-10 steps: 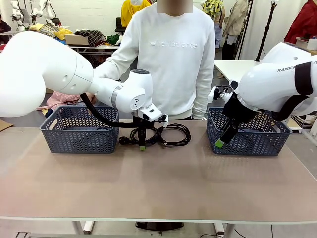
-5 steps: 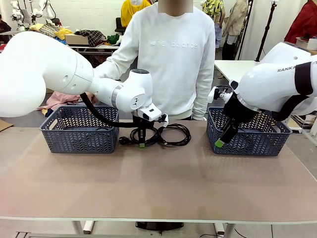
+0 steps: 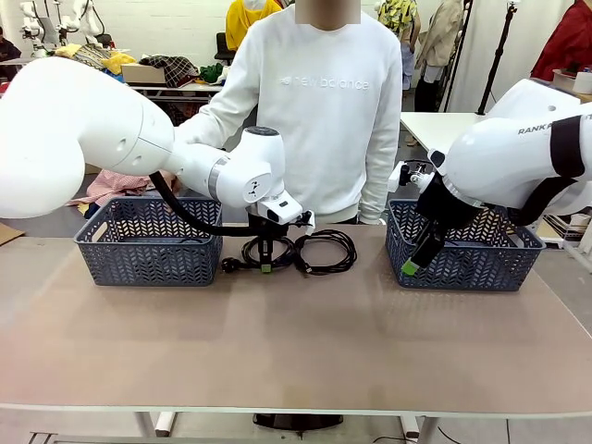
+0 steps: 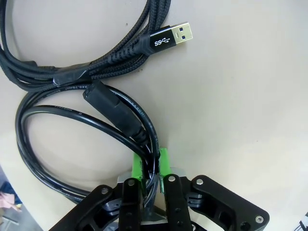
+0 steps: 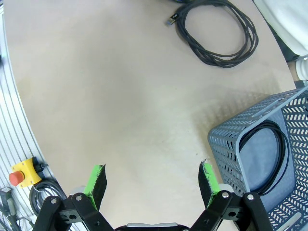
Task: Organize the cables according to human instructions.
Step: Pick up a bundle of cables and place it in the basket indicated by the human.
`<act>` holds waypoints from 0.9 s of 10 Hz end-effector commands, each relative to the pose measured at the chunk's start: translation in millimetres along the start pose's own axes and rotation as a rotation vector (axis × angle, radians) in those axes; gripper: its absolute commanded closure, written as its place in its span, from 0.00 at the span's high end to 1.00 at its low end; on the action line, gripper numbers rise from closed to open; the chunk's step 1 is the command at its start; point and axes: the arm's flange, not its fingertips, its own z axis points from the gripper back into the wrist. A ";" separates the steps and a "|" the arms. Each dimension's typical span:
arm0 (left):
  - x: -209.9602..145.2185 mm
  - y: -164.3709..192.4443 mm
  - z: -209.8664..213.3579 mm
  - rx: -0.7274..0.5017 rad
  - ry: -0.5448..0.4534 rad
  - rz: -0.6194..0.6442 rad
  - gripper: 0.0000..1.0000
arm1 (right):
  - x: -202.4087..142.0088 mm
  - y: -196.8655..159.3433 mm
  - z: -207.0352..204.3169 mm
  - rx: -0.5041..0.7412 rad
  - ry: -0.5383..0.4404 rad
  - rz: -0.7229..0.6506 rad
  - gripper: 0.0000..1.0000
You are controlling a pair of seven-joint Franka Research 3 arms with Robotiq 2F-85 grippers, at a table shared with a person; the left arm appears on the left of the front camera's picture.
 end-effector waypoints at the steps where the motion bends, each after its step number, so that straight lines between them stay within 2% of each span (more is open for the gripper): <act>1: -4.2 -2.4 10.2 0.049 0.024 0.024 0.00 | 1.8 -0.1 1.5 -0.002 -0.002 -0.002 1.00; 3: -2.3 -3.1 33.4 0.089 0.021 0.040 0.00 | 1.8 -0.1 1.5 -0.002 -0.002 -0.002 1.00; 9: 4.8 -11.8 123.4 0.163 0.020 -0.030 0.00 | 1.8 -0.1 1.5 -0.002 -0.002 -0.002 1.00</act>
